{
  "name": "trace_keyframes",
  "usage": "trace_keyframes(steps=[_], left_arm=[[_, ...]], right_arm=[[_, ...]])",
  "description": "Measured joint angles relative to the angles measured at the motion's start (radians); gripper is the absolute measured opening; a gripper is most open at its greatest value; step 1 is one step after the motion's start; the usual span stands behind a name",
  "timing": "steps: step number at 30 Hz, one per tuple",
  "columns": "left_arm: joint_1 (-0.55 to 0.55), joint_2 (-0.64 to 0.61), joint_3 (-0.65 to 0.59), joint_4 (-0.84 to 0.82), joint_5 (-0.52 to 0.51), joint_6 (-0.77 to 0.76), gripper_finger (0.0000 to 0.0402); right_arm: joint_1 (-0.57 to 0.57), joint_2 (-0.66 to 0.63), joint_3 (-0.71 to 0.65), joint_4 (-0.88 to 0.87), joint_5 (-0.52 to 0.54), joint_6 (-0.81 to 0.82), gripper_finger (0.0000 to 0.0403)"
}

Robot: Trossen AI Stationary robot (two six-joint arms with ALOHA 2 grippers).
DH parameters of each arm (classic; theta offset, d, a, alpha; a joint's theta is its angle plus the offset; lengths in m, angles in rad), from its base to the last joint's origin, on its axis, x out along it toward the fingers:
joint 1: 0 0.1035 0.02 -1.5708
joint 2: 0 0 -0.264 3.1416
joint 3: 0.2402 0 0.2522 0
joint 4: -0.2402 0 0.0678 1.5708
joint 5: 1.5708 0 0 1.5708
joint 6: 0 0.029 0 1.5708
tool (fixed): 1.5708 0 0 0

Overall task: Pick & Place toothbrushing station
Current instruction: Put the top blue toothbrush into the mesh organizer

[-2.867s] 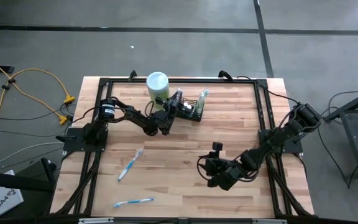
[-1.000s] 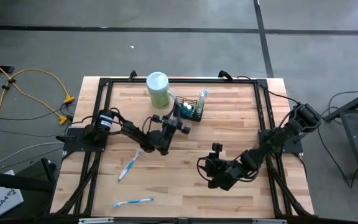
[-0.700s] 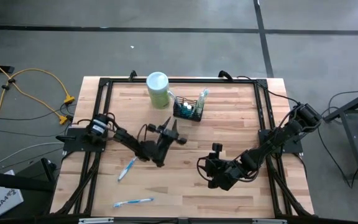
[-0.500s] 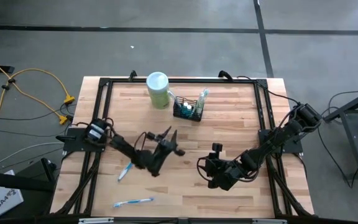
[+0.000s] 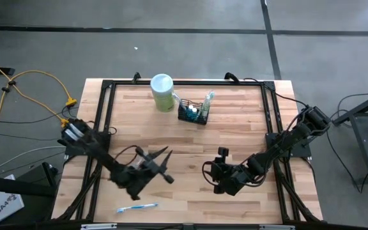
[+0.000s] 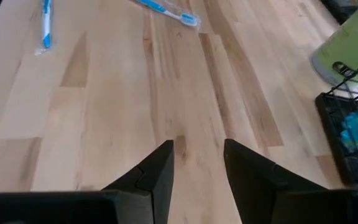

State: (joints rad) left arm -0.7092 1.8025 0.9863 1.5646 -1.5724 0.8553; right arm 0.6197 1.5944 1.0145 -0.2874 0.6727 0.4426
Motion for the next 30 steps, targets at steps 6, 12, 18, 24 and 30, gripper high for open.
trace_keyframes(steps=[6,12,18,24,30], left_arm=[[-0.075,-0.086,0.0,0.0,0.0,0.069,0.0088],[-0.162,-0.109,0.0,0.0,0.0,0.075,0.0088],[-0.293,-0.105,-0.002,-0.065,0.003,-0.111,0.0088],[-0.37,-0.105,-0.002,-0.25,0.003,-0.386,0.0088],[-0.343,-0.104,0.032,-0.376,0.193,-0.46,0.0088]], right_arm=[[0.0,0.0,0.0,0.001,-0.01,0.002,0.0133],[0.0,0.0,0.0,0.0,-0.011,0.002,0.0133],[-0.001,0.0,0.0,0.0,-0.01,0.002,0.0133],[-0.001,0.0,0.0,0.006,0.001,-0.001,0.0133],[-0.013,0.0,0.0,0.007,0.004,0.0,0.0133]])
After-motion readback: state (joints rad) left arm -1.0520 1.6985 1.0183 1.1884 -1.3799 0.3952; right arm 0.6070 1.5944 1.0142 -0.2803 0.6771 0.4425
